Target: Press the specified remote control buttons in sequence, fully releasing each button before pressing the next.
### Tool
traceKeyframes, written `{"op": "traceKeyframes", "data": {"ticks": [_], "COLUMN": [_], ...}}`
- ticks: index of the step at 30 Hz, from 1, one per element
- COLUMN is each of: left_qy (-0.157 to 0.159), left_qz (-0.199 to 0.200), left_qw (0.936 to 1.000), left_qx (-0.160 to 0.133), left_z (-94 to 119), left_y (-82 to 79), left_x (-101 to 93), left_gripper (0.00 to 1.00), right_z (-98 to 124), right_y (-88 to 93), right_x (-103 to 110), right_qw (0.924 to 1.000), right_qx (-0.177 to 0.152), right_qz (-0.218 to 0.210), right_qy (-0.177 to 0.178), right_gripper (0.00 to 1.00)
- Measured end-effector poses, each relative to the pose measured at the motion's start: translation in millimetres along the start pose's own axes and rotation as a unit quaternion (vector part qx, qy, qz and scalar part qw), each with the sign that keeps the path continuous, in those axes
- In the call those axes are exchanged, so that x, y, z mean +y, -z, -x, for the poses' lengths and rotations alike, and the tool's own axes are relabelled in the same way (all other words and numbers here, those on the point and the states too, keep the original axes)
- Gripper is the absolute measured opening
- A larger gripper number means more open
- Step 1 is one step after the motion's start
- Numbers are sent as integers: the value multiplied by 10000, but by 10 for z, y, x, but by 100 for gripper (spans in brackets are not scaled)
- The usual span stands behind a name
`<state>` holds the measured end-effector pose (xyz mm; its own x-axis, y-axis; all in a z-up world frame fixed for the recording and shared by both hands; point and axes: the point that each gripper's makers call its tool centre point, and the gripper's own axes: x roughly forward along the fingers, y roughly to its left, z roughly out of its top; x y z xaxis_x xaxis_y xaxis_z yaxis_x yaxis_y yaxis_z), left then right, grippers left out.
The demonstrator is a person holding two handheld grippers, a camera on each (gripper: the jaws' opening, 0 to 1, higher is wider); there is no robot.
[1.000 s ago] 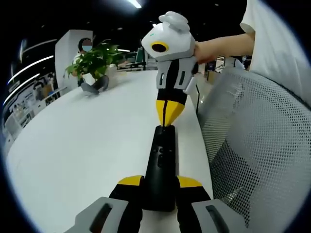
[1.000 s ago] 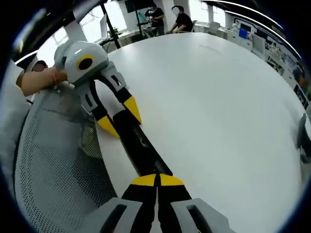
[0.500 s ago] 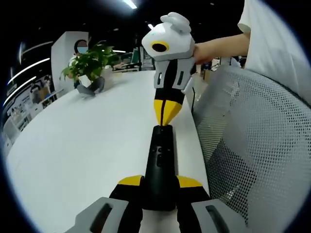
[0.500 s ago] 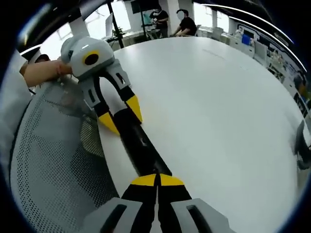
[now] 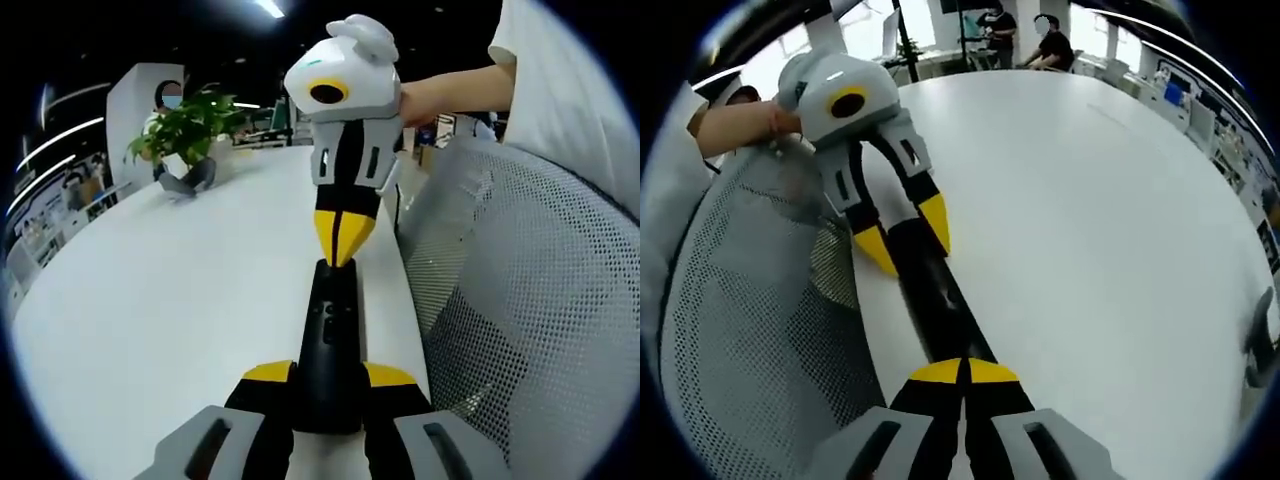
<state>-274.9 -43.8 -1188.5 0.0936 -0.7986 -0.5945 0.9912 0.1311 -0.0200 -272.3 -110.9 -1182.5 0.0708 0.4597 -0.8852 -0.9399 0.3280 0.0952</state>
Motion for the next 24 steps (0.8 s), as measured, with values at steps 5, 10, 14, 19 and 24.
{"op": "traceKeyframes", "data": {"ticks": [5,10,14,19,24], "left_qy": [-7,-15,-24,11,43], "left_qz": [13,24,19,-33,-69], "left_qw": [10000,10000,10000,9999,9999], "left_qx": [-6,-11,-16,-110,-124], "left_z": [2,5,7,10,13], "left_y": [0,2,2,10,12], "left_x": [-1,-6,-7,-10,-16], "left_gripper": [24,24,24,24,24], "right_z": [-5,14,20,44,50], "right_y": [3,8,-2,-4,-14], "right_x": [3,-13,-4,19,73], "right_qw": [9996,9994,9975,9923,9959], "right_qx": [126,-244,-562,-1103,-884], "right_qz": [181,28,220,-480,-83], "right_qy": [183,249,379,297,156], "right_gripper": [0,0,0,0,0]}}
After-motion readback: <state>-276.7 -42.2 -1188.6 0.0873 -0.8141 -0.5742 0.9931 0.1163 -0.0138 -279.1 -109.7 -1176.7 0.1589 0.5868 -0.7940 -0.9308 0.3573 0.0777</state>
